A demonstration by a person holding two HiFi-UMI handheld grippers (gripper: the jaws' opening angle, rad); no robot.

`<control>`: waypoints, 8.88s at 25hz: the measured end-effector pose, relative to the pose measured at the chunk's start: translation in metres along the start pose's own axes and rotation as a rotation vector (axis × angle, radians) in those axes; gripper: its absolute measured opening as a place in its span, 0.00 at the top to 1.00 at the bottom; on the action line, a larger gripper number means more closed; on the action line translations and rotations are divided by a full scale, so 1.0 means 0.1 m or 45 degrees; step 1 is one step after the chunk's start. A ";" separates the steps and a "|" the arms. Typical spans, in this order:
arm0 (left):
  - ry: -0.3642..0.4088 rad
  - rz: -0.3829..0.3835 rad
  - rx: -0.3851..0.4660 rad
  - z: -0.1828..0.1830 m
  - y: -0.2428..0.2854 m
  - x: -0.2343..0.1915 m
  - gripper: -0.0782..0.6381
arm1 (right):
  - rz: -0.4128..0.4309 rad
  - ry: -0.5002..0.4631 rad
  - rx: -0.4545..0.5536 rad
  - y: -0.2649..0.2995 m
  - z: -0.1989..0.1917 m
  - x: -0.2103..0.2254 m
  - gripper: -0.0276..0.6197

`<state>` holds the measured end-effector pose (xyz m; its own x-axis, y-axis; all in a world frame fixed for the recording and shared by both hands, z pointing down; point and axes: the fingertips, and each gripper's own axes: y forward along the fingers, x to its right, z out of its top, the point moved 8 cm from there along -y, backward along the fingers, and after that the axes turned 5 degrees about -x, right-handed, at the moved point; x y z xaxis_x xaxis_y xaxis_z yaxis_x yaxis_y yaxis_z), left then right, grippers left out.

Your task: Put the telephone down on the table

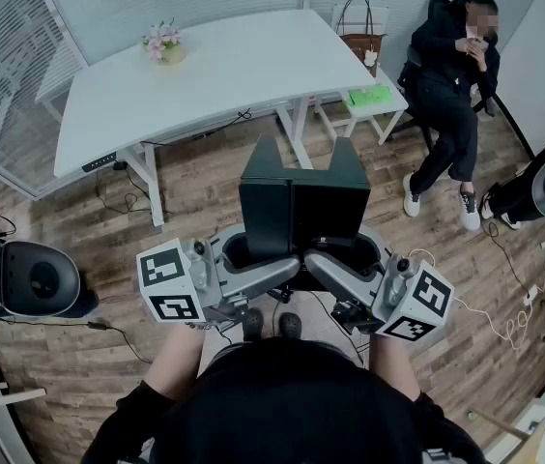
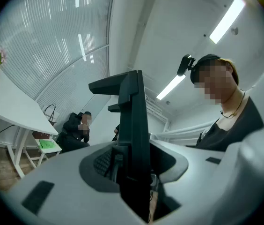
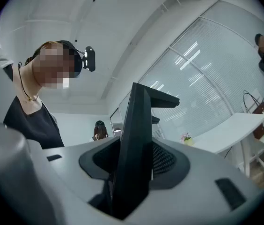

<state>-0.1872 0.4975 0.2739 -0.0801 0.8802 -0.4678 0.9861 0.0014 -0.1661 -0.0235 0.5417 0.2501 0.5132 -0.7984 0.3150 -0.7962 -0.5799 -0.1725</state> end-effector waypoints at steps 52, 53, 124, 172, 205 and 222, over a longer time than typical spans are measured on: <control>-0.068 -0.117 -0.084 0.17 -0.67 -0.35 0.63 | -0.219 -0.025 0.051 0.68 -0.35 -0.19 0.63; -0.066 -0.115 -0.083 0.17 -0.67 -0.35 0.63 | -0.217 -0.026 0.051 0.68 -0.35 -0.19 0.63; -0.012 0.099 0.003 1.38 0.94 -2.86 0.63 | 0.010 0.012 0.004 1.12 0.78 3.11 0.63; -0.048 0.118 -0.020 1.45 1.26 -3.27 0.63 | -0.005 0.066 0.002 1.06 0.86 3.64 0.63; -0.101 0.078 -0.039 2.33 1.35 -4.94 0.63 | -0.072 0.097 -0.006 2.06 1.20 5.13 0.63; -0.144 0.054 -0.043 2.66 1.33 -5.62 0.63 | -0.115 0.119 -0.003 2.49 1.28 5.70 0.63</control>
<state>-0.0496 -0.1233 0.2841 -0.0524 0.8204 -0.5694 0.9931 -0.0169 -0.1157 0.1117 -0.0788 0.2673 0.5512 -0.7240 0.4147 -0.7488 -0.6485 -0.1369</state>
